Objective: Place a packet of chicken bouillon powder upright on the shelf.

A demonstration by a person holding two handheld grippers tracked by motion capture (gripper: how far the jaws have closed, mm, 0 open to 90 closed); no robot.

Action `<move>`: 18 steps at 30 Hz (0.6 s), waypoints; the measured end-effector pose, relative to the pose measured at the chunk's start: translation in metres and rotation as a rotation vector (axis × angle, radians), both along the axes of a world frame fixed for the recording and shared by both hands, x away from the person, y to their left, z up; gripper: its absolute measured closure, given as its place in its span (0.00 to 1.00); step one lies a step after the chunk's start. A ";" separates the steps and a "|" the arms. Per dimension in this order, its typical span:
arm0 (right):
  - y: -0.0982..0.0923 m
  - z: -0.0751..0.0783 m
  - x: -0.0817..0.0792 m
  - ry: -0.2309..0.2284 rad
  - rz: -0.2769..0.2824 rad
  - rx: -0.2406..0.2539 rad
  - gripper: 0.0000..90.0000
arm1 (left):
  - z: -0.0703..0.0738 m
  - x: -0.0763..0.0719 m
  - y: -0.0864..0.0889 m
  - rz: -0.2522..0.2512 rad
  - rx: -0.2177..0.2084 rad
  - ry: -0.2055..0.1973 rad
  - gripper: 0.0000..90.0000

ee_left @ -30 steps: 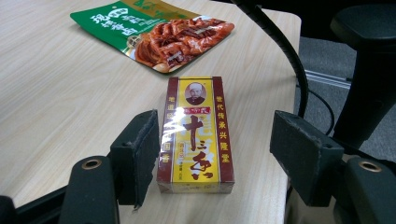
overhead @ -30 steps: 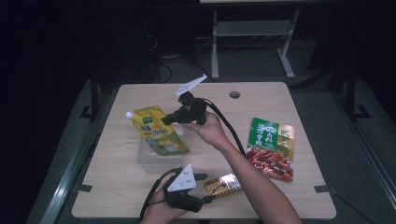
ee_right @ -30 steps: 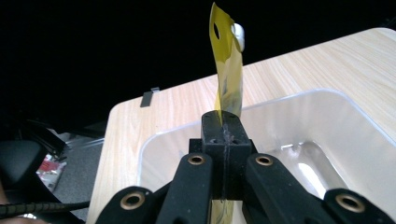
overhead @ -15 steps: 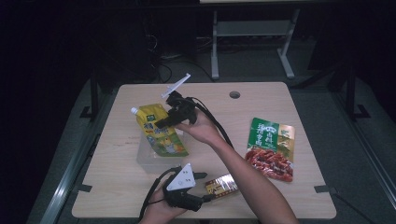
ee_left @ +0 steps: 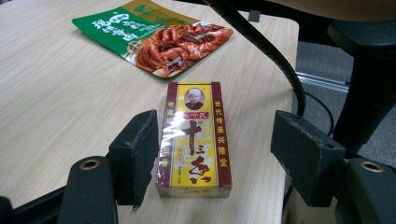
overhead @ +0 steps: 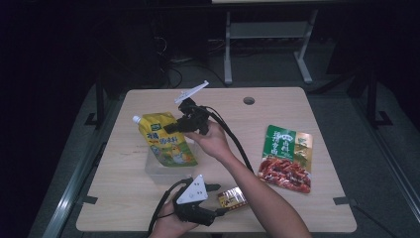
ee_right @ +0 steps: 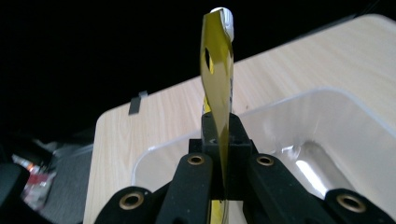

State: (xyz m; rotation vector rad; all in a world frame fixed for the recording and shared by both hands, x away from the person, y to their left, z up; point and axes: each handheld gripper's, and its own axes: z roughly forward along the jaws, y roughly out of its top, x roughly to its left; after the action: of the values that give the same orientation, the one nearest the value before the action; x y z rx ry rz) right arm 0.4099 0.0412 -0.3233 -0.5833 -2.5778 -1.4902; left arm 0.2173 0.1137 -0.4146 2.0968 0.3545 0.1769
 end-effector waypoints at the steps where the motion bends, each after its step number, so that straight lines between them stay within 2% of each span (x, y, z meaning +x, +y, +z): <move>1: -0.001 0.000 -0.002 -0.003 -0.006 0.017 0.99 | 0.000 0.000 0.000 -0.001 -0.003 0.000 0.35; 5: -0.006 -0.006 -0.006 -0.029 -0.040 0.062 1.00 | -0.001 -0.001 -0.002 -0.006 -0.001 0.002 0.35; 9: -0.012 -0.016 -0.007 -0.025 -0.076 0.114 1.00 | -0.001 -0.002 -0.003 -0.006 0.002 0.007 0.35; 12: -0.016 -0.020 -0.008 -0.026 -0.077 0.144 1.00 | -0.002 -0.001 -0.003 -0.001 0.003 0.010 0.35; 18: -0.018 -0.028 -0.008 -0.040 -0.091 0.156 1.00 | -0.002 0.001 -0.002 0.008 0.008 0.011 0.35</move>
State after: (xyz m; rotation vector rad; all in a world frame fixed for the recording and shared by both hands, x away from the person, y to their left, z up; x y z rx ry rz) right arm 0.4018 0.0227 -0.3511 -0.6658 -2.4641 -1.7302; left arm 0.2184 0.1122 -0.4162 2.1055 0.3690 0.1723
